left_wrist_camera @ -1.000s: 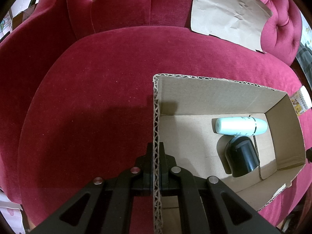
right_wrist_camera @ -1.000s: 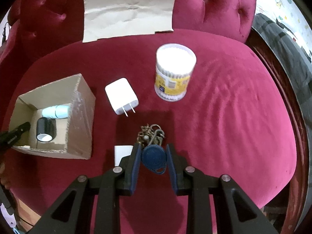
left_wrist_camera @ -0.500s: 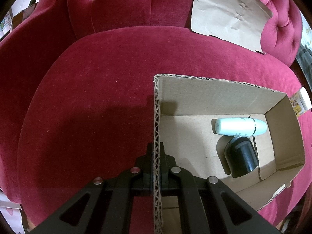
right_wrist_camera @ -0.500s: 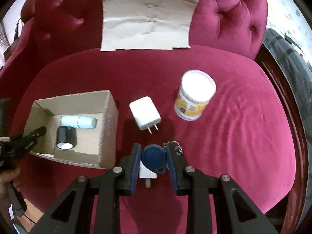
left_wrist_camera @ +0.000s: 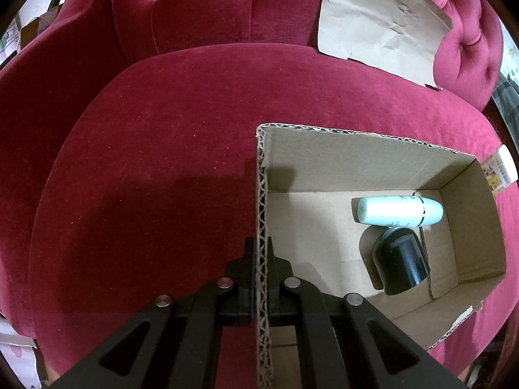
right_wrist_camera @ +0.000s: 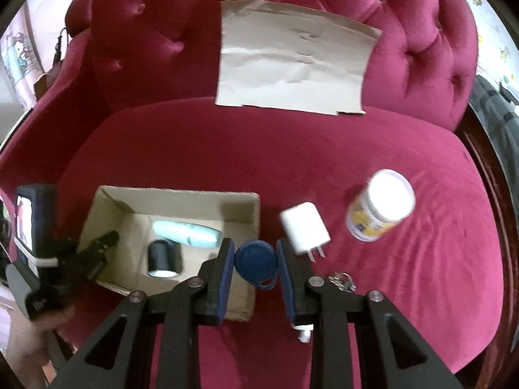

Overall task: Organize rigid objects
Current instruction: 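Lift the blue key fob with the right tool and carry it over the box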

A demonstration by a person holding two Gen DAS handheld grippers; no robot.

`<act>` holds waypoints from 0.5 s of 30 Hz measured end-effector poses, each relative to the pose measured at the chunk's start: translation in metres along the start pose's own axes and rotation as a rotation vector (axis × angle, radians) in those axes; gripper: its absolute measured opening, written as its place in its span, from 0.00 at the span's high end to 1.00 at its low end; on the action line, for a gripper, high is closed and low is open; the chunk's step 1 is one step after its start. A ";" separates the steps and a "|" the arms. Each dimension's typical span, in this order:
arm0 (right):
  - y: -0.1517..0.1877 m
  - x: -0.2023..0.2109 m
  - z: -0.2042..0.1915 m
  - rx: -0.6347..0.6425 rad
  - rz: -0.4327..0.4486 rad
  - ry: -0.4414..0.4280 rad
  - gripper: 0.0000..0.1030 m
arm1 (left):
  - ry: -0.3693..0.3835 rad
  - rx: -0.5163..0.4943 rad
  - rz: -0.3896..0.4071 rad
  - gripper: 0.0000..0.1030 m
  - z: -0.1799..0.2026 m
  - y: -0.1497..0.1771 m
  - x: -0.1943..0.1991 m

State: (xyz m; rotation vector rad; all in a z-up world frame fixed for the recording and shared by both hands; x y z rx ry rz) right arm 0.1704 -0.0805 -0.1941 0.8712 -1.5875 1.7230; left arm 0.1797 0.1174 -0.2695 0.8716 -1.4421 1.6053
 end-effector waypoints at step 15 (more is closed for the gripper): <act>-0.013 -0.017 -0.065 0.011 0.006 -0.099 0.73 | 0.003 -0.005 -0.002 0.98 -0.001 0.001 0.000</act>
Point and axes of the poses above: each gripper's, at about its wrist camera, not at the fingertips, and x roughly against the way its jaws point, z to its right, y to its underside, the point moved 10 cm from there along -x, roughly the way its jaws point, and after that the axes turned 7 degrees about y, right-handed, at the moved point
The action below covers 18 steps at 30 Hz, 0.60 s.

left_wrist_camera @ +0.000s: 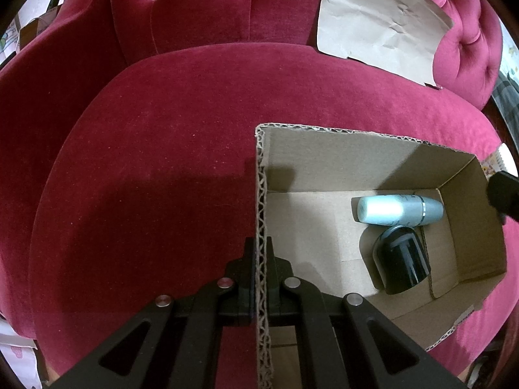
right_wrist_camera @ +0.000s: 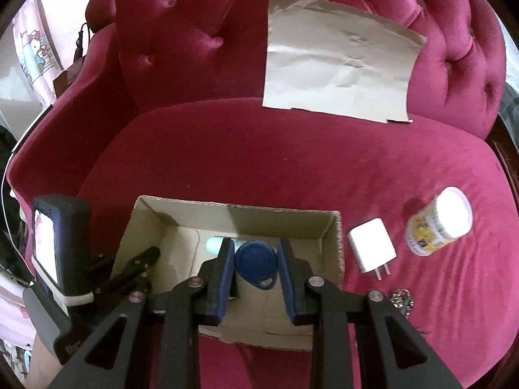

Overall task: Organize rigid objects
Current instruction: 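Lift the blue key fob with the right tool and carry it over the box, then lower the blue key fob into the box and open the right tool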

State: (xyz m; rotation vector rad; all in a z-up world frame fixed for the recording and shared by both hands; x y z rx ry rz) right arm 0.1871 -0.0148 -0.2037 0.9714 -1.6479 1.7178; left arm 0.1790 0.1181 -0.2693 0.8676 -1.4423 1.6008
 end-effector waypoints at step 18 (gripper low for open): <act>0.002 -0.033 -0.031 -0.039 -0.015 -0.089 0.73 | 0.002 -0.003 0.002 0.97 0.000 0.000 -0.001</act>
Point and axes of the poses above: each gripper's, at about its wrist camera, not at the fingertips, and x roughly against the way its jaws point, z to its right, y to its underside, the point moved 10 cm from there along -x, roughly the way its jaws point, and after that the axes turned 7 degrees about y, right-handed, at the moved point
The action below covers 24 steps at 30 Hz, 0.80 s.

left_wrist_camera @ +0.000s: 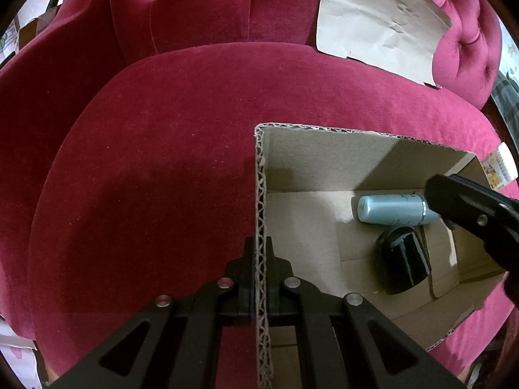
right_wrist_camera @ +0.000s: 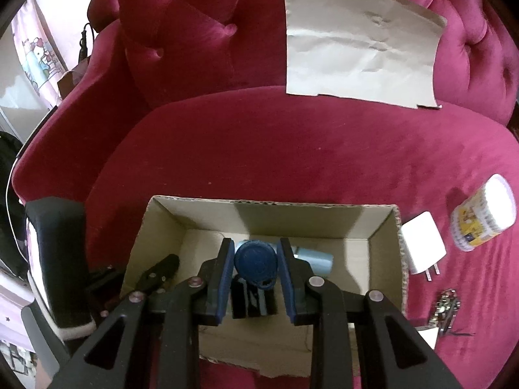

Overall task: Organize rigid objects
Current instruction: 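Lower the blue key fob into the box and open the right tool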

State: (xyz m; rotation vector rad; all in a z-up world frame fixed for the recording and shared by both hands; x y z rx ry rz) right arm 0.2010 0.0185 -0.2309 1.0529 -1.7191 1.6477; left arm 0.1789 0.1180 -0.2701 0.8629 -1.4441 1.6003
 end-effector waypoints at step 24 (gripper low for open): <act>-0.012 -0.008 -0.004 0.009 0.009 0.051 0.20 | -0.001 0.007 -0.004 0.97 0.000 -0.001 -0.001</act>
Point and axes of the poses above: each gripper's, at about its wrist camera, not at the fingertips, and x roughly against the way its jaws point, z to its right, y to its underside, the point moved 10 cm from there along -x, roughly the way its jaws point, and after that the axes turned 7 degrees about y, right-handed, at the moved point
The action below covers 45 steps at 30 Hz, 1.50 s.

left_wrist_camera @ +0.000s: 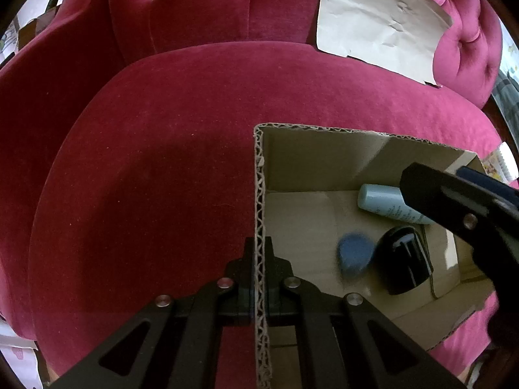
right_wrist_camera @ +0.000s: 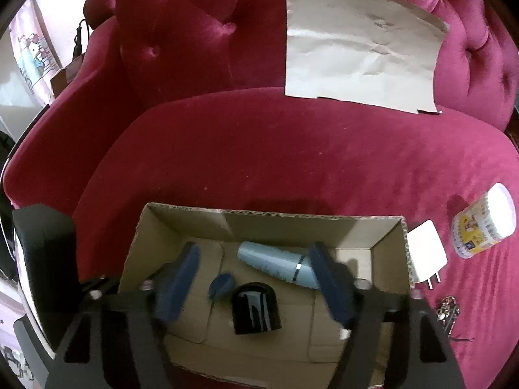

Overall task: Organize rigid objects
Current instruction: 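Lower the blue key fob into the box and open the right tool, then move the right tool back to the small white charger and grasp it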

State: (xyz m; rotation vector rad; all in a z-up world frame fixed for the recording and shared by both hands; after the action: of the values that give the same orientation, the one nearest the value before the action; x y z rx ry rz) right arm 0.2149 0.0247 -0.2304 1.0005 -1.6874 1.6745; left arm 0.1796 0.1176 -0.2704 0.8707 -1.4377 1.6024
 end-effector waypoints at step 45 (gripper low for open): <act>0.002 0.060 0.120 -0.009 0.041 0.151 0.00 | -0.016 0.000 -0.001 0.97 0.001 -0.001 0.000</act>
State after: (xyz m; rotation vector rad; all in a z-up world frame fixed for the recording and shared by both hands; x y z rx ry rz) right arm 0.1929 -0.1014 -0.1906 0.8182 -1.6246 1.7219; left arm 0.1811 0.1170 -0.2700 0.8861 -1.4473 1.5981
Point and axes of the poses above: each gripper's, at about its wrist camera, not at the fingertips, and x roughly against the way its jaws point, z to its right, y to its underside, the point moved 10 cm from there along -x, roughly the way its jaws point, and after that the axes turned 7 degrees about y, right-handed, at the moved point
